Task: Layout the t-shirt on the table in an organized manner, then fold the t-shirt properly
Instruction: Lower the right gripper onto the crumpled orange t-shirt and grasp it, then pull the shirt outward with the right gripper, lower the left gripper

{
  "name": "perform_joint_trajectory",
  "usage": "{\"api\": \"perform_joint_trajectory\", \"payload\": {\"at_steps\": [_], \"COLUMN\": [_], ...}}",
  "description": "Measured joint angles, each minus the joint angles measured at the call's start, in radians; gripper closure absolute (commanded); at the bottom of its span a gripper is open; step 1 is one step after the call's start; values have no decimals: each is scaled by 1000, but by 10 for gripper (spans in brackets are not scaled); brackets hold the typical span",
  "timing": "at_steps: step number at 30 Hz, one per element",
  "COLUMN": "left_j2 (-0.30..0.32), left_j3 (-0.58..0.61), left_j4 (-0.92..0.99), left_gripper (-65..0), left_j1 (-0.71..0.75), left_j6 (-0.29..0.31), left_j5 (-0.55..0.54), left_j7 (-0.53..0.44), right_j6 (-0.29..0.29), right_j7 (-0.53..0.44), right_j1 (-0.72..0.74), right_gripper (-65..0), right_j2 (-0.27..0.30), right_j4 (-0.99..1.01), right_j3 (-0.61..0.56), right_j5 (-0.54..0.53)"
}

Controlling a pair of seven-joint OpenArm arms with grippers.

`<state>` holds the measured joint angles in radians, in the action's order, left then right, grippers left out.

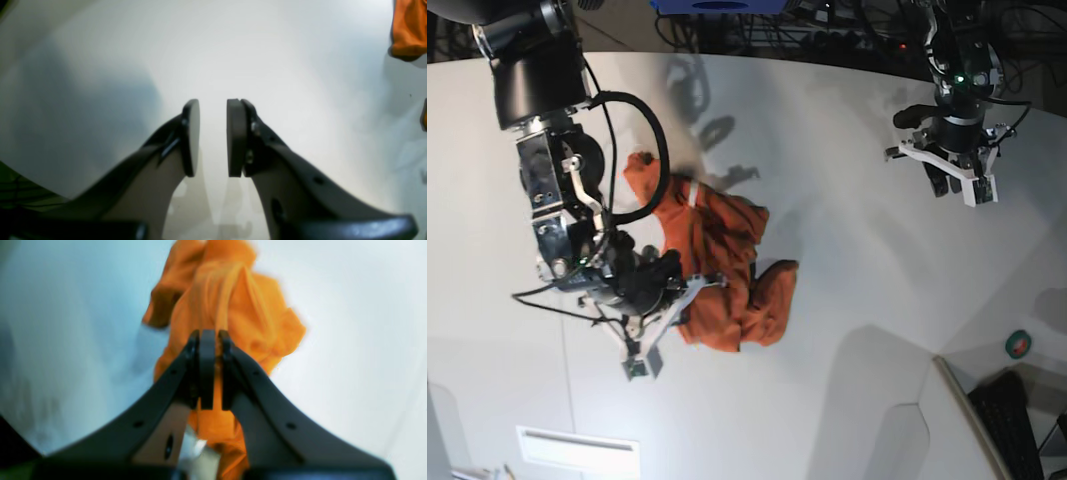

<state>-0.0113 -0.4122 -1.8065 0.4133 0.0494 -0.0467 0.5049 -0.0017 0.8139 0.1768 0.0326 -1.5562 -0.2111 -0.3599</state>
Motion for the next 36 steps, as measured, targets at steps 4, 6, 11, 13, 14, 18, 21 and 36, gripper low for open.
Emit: {"api": "perform_joint_trajectory", "payload": {"at_steps": [4, 6, 11, 13, 14, 18, 21, 36], "left_j2": [-1, -2, 0, -1, 0, 0, -2, 4], "left_j3": [-5, -5, -5, -5, -5, -3, 1, 187], "left_j4": [18, 18, 18, 18, 18, 18, 18, 93], "left_gripper": [-138, -140, -188, -248, -281, -355, -369, -369], "left_j1": [2, 1, 0, -1, 0, 0, 0, -44], "left_j6": [0, 0, 1, 0, 0, 0, 0, -10], "left_j5": [0, 1, 0, 0, 2, 1, 0, -10], "left_j7": [1, 1, -2, -2, -3, -2, -3, -4], "right_j6": [3, 5, 3, 2, 4, -3, 11, 115], "right_j7": [17, 13, -119, -214, -253, -251, -174, 27], "right_j1": [61, 109, 235, 287, 317, 408, 380, -325], "right_gripper": [0, 0, 0, 0, 0, -150, -393, -431], "right_j2": [15, 45, 134, 169, 181, 203, 235, 99], "right_j4": [35, 119, 397, 536, 618, 852, 748, 69], "right_j3": [132, 167, 241, 245, 240, 240, 256, 501], "right_j5": [13, -2, 14, 14, 10, 7, -2, -190]}}
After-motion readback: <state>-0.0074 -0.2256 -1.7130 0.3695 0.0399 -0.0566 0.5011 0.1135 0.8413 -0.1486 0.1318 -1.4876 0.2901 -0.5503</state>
